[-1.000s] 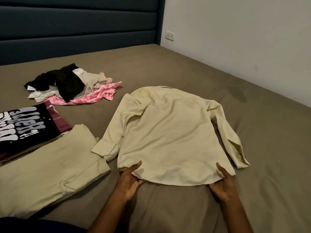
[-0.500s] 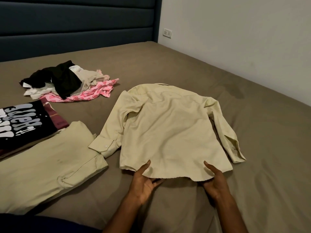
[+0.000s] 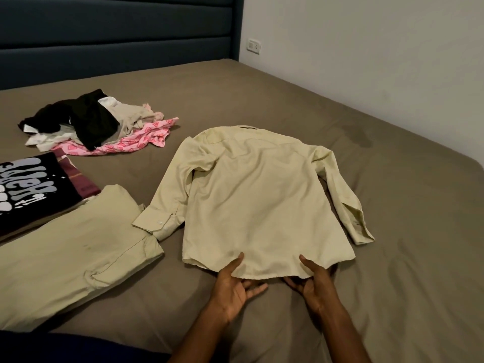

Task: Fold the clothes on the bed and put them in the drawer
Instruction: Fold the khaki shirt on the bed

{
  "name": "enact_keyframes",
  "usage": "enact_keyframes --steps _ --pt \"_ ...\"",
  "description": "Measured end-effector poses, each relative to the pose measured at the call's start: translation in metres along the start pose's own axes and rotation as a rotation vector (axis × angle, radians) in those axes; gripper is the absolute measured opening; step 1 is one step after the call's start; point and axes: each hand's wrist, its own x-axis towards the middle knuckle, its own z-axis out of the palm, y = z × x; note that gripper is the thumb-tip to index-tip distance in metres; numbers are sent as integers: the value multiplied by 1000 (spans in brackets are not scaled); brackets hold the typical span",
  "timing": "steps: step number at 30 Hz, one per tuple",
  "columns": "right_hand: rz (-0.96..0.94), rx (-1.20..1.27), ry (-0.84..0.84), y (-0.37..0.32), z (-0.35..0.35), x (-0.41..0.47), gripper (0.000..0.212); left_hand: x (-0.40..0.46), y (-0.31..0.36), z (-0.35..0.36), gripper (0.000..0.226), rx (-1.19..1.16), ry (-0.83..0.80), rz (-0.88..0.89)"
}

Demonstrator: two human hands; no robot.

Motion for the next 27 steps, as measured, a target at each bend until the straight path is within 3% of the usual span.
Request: enact_keyframes --steps 3,6,10,13,16,18,20,22,25,27 --pt "73 -111 -12 7 8 -4 48 2 -7 8 44 43 -31 -27" --pt "78 -56 46 14 8 -2 52 8 -14 8 49 -51 50 -8" --pt "48 -90 115 18 2 -3 41 2 -22 6 32 -63 105 -25" --pt "60 -247 118 22 -2 -11 28 -6 -23 -3 29 183 225 -33" --pt "78 -604 165 16 -3 -20 34 -23 -17 -8 53 608 314 -10" --pt "-63 -956 317 8 -9 -27 45 -31 -15 -6 60 898 388 169" --pt "-349 -1373 517 -3 -10 -32 45 -25 -4 -7 60 1258 406 584" --pt "-628 -1484 597 -15 -4 -21 37 -4 15 -5 53 1493 428 965" --pt "-911 -1442 463 -31 -1 24 21 40 59 -1 18 1661 339 1332" --pt "-983 -1466 308 -43 1 60 51 74 90 -9 38 1919 204 1294"
